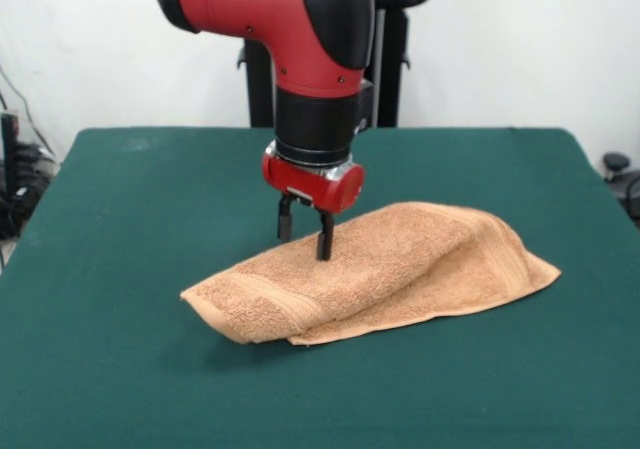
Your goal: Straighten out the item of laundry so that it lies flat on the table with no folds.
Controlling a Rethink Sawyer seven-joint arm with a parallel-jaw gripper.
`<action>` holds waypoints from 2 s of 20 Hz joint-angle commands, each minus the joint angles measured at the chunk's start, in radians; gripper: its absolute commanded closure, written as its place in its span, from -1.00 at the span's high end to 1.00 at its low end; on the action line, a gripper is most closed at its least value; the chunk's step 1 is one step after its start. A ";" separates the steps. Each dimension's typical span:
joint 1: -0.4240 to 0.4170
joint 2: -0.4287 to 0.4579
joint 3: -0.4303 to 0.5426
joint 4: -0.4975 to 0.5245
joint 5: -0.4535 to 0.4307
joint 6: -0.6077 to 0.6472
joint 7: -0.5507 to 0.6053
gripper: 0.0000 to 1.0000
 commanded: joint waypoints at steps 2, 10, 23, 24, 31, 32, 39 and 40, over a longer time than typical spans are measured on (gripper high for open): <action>0.015 0.027 0.124 0.092 0.062 -0.050 0.178 1.00; 0.054 0.021 0.081 0.090 0.063 -0.059 0.170 1.00; 0.044 -0.050 0.065 0.112 0.085 0.074 0.147 -1.00; 0.049 -0.083 0.056 0.133 0.086 0.096 0.148 -1.00; 0.128 -0.273 -0.066 0.180 0.077 0.387 0.119 -1.00; 0.131 -0.281 -0.073 0.181 0.073 0.410 0.116 -1.00; 0.092 -0.202 -0.044 0.213 0.080 0.377 0.134 -1.00; 0.082 -0.171 -0.035 0.226 0.089 0.342 0.147 -1.00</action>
